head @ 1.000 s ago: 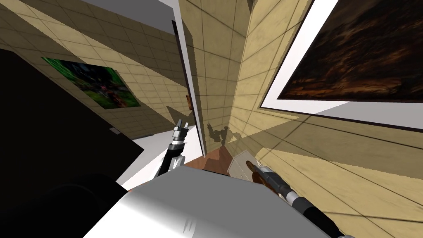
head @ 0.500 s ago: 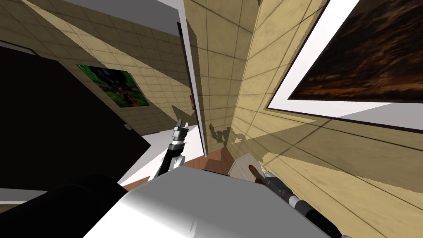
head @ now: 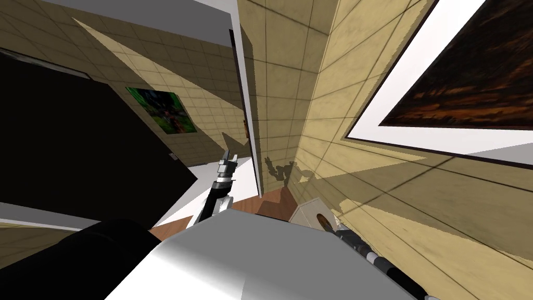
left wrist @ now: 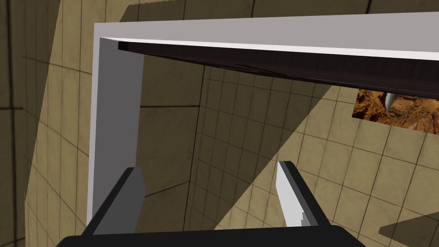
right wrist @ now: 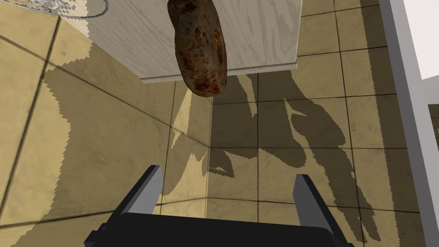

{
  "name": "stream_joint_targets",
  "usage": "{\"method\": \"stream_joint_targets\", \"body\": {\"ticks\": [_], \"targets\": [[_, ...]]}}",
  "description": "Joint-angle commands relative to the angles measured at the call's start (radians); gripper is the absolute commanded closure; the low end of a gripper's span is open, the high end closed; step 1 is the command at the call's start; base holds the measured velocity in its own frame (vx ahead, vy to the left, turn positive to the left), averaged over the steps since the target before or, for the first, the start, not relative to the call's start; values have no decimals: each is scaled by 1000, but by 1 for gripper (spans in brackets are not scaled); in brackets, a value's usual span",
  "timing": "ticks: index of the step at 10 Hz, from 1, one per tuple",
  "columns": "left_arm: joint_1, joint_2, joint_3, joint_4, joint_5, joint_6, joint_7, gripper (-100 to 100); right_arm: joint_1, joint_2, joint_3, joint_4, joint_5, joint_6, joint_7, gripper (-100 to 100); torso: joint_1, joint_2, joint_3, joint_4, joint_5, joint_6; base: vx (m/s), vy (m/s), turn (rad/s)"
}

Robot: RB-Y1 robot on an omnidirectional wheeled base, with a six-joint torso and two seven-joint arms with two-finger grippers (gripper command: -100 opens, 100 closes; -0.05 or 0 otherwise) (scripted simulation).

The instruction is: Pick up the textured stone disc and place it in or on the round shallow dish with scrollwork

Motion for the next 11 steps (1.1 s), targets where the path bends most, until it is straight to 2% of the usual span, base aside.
{"method": "stream_joint_targets", "body": {"ticks": [1, 2, 3, 5, 6, 7, 8, 11], "targets": [[0, 0, 0, 0, 0, 0, 0, 0, -3, -5, 3, 15, 28, -3, -4, -100, 0, 0, 0, 0, 0, 0, 17, -20, 90], [0, 0, 0, 0, 0, 0, 0, 0, -14, -13, 14, 47, 66, -6, -15, -100, 0, 0, 0, 0, 0, 0, 19, -16, 115], [0, 0, 0, 0, 0, 0, 0, 0, -14, -13, 14, 47, 73, -6, -15, -100, 0, 0, 0, 0, 0, 0, 16, -14, 88], [0, 0, 0, 0, 0, 0, 0, 0, -35, -28, 36, 107, 141, -12, -34, -100, 1, 0, 0, 0, 0, 0, 23, -17, 175], [0, 0, 0, 0, 0, 0, 0, 0, -35, -28, 36, 107, 156, -12, -34, -100, 0, -1, 0, 0, 0, 0, 20, -24, 70], [0, 0, 0, 0, 0, 0, 0, 0, -46, -35, 48, 135, 187, -15, -42, -100, 0, 0, 0, 0, 0, 1, 15, -20, 105], [0, 0, 0, 0, 0, 0, 0, 0, -46, -35, 48, 135, 193, -15, -42, -100, 0, 0, 0, 0, 0, 0, 11, -16, 58], [0, 0, 0, 0, 0, 0, 0, 0, -74, -47, 81, 205, 283, -23, -64, -100, 1, 0, 0, 0, 0, 0, 20, -19, 138]]}}
